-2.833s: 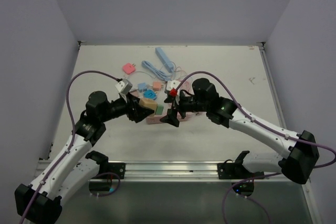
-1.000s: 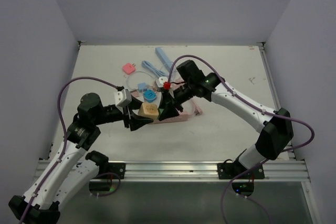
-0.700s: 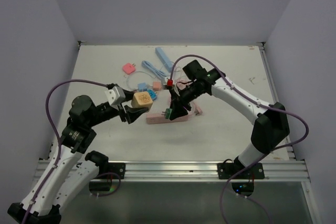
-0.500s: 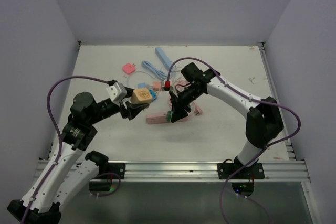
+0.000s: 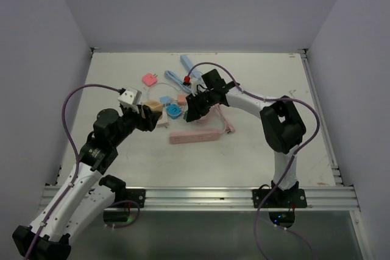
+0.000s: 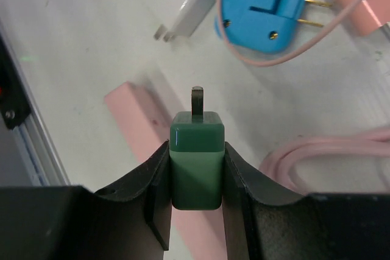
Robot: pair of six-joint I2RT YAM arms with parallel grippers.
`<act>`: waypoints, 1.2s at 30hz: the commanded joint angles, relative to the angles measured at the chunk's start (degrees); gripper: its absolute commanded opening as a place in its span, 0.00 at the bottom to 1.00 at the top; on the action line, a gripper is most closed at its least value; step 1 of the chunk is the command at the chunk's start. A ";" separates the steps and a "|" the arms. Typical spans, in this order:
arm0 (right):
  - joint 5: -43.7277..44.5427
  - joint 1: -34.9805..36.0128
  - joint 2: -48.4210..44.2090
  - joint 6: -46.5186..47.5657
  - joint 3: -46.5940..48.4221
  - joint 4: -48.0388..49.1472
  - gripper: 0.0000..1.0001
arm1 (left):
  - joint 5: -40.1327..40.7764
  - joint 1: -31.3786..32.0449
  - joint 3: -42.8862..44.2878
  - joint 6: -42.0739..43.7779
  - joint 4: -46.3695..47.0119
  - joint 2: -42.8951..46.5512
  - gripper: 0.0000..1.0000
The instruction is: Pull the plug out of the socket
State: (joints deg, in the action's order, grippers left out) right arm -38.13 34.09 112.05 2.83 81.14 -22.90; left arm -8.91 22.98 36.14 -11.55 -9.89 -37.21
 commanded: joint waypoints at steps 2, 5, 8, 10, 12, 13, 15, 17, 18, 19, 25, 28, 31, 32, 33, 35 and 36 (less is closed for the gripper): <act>9.29 0.02 4.73 -11.88 5.85 9.71 0.13 | 13.55 -0.22 0.69 -3.39 0.05 -0.05 0.00; 10.09 0.02 8.78 -13.81 8.75 9.54 0.20 | 16.28 -0.31 0.95 -3.13 -1.70 -1.80 0.00; 10.71 -0.07 11.25 -16.10 9.73 11.20 0.29 | 18.74 -0.57 1.65 -2.25 -4.25 -4.61 0.01; 11.06 0.02 12.93 -16.71 10.52 10.86 0.36 | 18.93 -0.92 2.09 -2.42 -5.23 -5.59 0.01; 11.41 0.01 13.37 -17.15 10.53 11.20 0.43 | 18.22 -1.27 2.18 -2.77 -5.49 -6.73 0.01; 12.11 -0.07 13.20 -17.33 10.53 11.21 0.50 | 18.14 -1.36 2.27 -2.95 -5.58 -7.34 0.02; 13.34 -0.16 12.84 -17.51 9.91 11.12 0.56 | 18.13 -1.62 2.35 -3.04 -6.19 -8.14 0.03; 15.27 -0.42 11.27 -17.60 8.95 10.77 0.65 | 18.22 -1.80 2.70 -3.21 -6.72 -9.80 0.04; 16.06 -0.42 10.30 -17.68 8.25 11.03 0.68 | 18.14 -1.89 2.79 -3.21 -7.50 -10.59 0.05; 16.85 -0.51 8.38 -17.51 7.54 11.12 0.72 | 17.87 -1.98 3.06 -3.48 -8.03 -12.17 0.05; 20.72 -0.60 -2.96 -15.49 2.80 9.63 0.80 | 17.08 -2.06 4.29 -4.00 -10.06 -18.58 0.13; 24.06 -0.60 -11.92 -14.00 -0.45 7.96 0.84 | 17.26 -2.06 6.04 -4.97 -11.90 -22.88 0.14; 29.33 -0.60 -22.64 -13.21 -5.28 7.60 0.90 | 15.85 -2.06 7.62 -5.85 -12.43 -26.93 0.17; 30.47 -0.60 -25.71 -12.68 -7.73 7.52 0.91 | 15.50 -2.06 8.93 -6.11 -12.87 -28.25 0.17; 31.79 -0.60 -31.05 -12.50 -8.97 7.43 0.93 | 15.24 -2.06 9.82 -6.38 -14.53 -29.40 0.18; 33.11 -0.51 -36.96 -11.97 -12.65 6.73 0.99 | 14.27 -2.15 12.71 -7.52 -16.38 -33.44 0.19; 33.99 -0.51 -42.91 -12.15 -14.16 6.98 0.99 | 14.01 -2.15 13.51 -7.61 -17.52 -34.67 0.20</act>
State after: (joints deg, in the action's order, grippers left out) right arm -9.52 33.69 78.52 -10.85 71.31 -14.98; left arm 6.72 21.32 44.47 -16.97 -25.10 -69.19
